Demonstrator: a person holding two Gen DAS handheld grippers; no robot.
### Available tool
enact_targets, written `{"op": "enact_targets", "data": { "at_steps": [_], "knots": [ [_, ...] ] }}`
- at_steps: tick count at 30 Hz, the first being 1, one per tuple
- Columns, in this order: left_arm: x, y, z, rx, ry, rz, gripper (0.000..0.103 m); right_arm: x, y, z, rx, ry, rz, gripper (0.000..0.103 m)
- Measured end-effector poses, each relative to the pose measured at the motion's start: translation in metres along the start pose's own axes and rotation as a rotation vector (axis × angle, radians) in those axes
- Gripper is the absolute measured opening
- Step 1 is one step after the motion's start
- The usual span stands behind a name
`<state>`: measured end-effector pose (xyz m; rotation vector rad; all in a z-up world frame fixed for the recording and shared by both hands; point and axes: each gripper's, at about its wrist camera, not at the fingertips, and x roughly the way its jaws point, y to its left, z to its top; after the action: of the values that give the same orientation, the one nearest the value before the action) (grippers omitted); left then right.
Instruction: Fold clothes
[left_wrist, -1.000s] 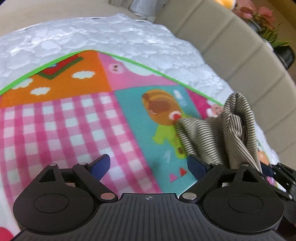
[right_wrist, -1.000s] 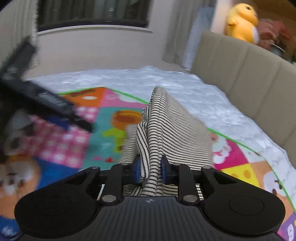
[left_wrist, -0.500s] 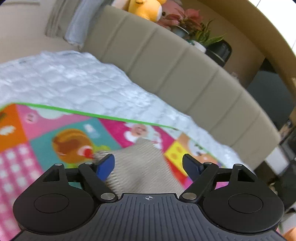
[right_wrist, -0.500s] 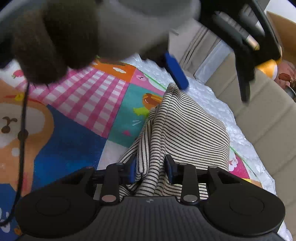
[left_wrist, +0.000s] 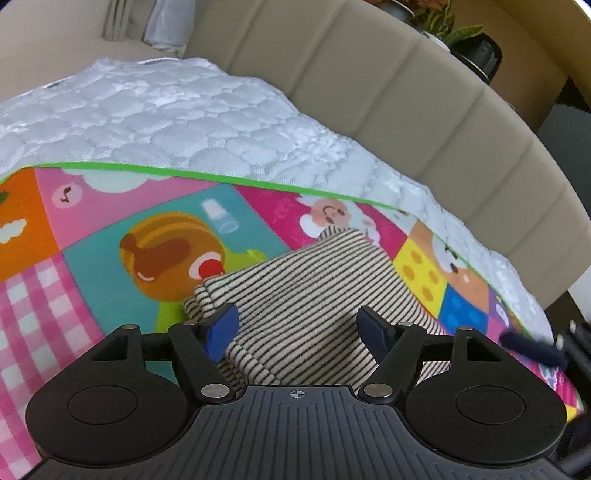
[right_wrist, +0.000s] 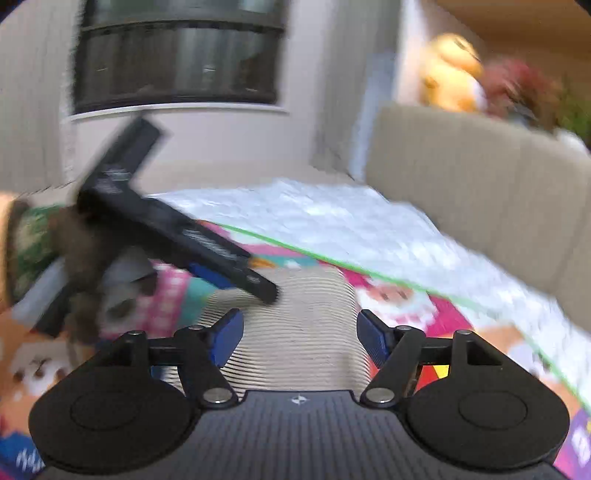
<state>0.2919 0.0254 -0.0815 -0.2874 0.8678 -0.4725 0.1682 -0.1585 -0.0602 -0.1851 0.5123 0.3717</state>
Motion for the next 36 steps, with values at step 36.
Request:
{"op": "enact_targets", "data": {
  "at_steps": [36],
  "knots": [
    [0.015, 0.01, -0.009, 0.047, -0.026, -0.057, 0.093, 0.047, 0.028, -0.04, 0.006, 0.177, -0.022, 0.103]
  ]
}}
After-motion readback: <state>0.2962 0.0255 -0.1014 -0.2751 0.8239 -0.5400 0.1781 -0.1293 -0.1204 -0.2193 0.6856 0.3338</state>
